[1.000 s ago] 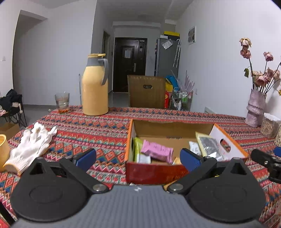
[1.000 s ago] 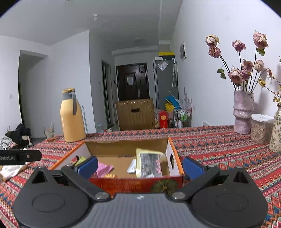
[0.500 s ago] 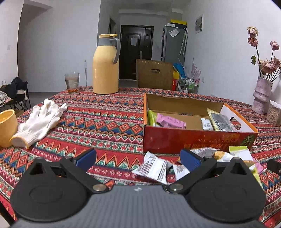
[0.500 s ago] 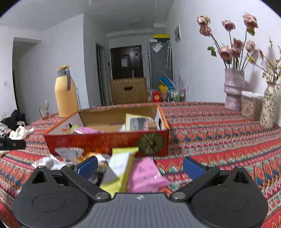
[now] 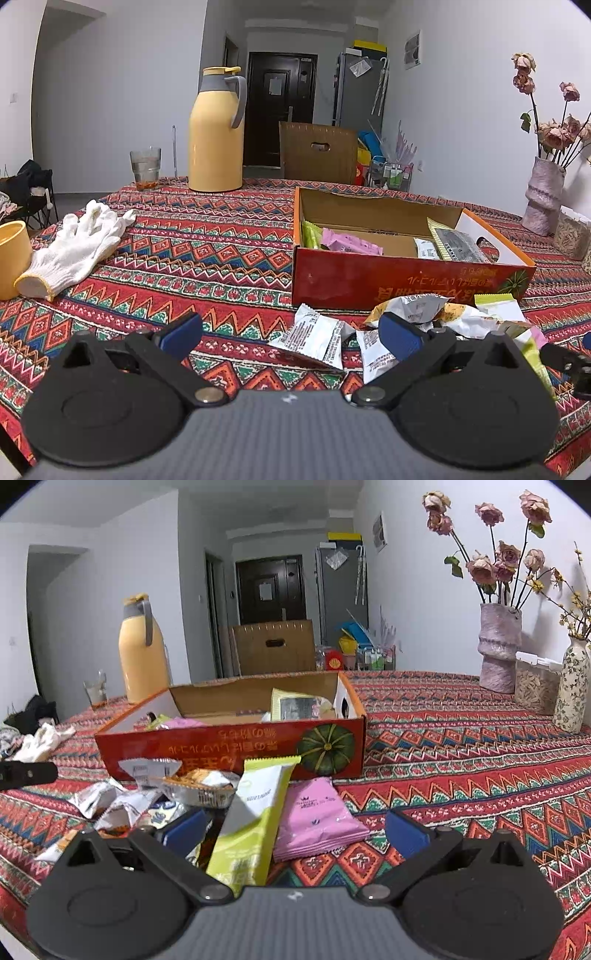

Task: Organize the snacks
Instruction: 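Grasp a green bar with the right gripper while the left gripper approaches a cracker packet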

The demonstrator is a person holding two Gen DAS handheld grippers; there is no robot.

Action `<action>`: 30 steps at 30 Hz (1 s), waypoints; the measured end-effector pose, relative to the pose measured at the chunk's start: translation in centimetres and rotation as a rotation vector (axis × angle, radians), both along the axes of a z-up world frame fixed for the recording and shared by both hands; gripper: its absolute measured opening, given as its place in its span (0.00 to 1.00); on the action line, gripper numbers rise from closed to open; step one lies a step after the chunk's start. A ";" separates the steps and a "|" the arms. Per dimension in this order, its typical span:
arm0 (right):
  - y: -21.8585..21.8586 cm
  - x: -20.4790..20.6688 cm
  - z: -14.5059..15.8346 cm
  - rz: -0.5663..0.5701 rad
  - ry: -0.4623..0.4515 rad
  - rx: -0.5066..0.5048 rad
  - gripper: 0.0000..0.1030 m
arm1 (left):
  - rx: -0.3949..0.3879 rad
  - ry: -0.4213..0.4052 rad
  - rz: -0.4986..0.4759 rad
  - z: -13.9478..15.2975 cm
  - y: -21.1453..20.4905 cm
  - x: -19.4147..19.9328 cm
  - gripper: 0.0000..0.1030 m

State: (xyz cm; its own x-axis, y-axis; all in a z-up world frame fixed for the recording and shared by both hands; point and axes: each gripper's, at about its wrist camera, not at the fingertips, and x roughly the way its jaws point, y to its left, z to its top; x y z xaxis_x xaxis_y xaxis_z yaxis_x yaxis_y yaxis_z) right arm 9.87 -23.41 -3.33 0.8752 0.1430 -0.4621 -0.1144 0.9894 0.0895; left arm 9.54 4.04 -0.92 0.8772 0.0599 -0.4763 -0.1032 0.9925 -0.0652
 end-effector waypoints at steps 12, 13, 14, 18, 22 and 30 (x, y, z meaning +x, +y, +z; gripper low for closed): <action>3.4 2.4 -0.5 0.016 0.038 -0.070 0.62 | -0.007 0.016 -0.024 -0.7 0.1 0.1 1.00; 3.6 2.6 -0.6 0.014 0.042 -0.080 0.59 | -0.008 0.019 -0.025 -0.8 0.1 0.1 1.00; 3.8 2.8 -0.7 0.012 0.048 -0.090 0.57 | -0.010 0.021 -0.027 -0.8 0.1 0.1 1.00; 4.8 2.9 -1.3 0.007 0.056 -0.134 0.53 | -0.013 0.024 -0.032 -1.0 0.2 0.1 1.00; 5.5 2.6 -1.8 0.005 0.045 -0.200 0.49 | -0.014 0.027 -0.038 -1.2 0.1 0.1 1.00; 5.1 1.9 -1.8 0.002 0.017 -0.199 0.36 | -0.017 0.038 -0.041 -1.3 0.0 0.0 1.00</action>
